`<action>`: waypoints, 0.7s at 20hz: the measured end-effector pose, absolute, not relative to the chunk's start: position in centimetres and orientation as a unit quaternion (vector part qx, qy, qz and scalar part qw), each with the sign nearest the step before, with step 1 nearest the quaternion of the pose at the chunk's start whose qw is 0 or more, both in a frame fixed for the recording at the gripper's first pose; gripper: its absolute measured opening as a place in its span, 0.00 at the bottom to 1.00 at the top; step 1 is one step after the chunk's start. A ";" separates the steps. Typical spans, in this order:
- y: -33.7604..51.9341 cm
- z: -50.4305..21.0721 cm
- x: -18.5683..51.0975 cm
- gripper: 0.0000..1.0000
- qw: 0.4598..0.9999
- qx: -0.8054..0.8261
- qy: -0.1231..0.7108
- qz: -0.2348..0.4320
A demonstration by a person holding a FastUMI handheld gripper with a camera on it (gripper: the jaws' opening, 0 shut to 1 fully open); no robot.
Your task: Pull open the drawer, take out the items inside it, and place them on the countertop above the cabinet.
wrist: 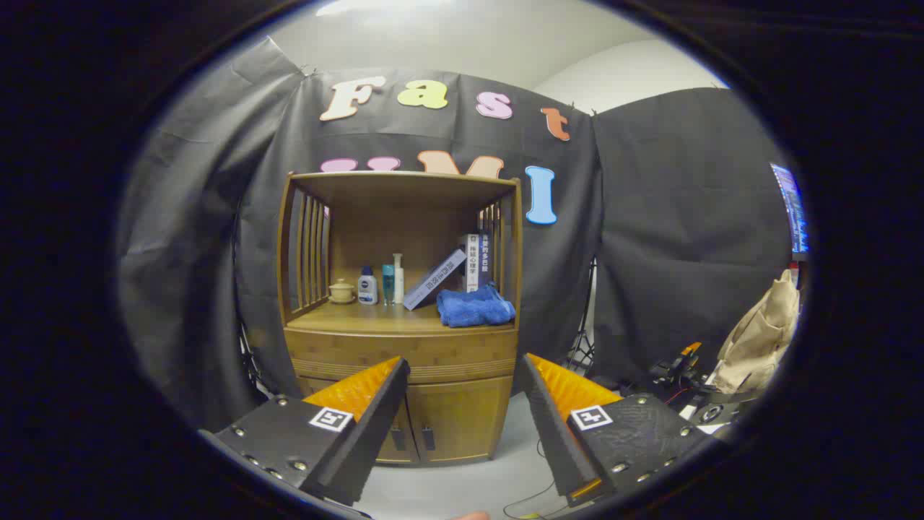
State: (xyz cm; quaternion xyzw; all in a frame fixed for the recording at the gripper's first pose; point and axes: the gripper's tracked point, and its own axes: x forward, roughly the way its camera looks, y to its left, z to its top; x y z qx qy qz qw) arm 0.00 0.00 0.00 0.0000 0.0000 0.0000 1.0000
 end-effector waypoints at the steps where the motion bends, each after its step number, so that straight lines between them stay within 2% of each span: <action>1: 0.0 -0.1 0.1 0.94 1.000 0.000 0.001 0.000; 14: -0.3 -0.4 0.8 0.94 1.000 0.008 0.006 -0.004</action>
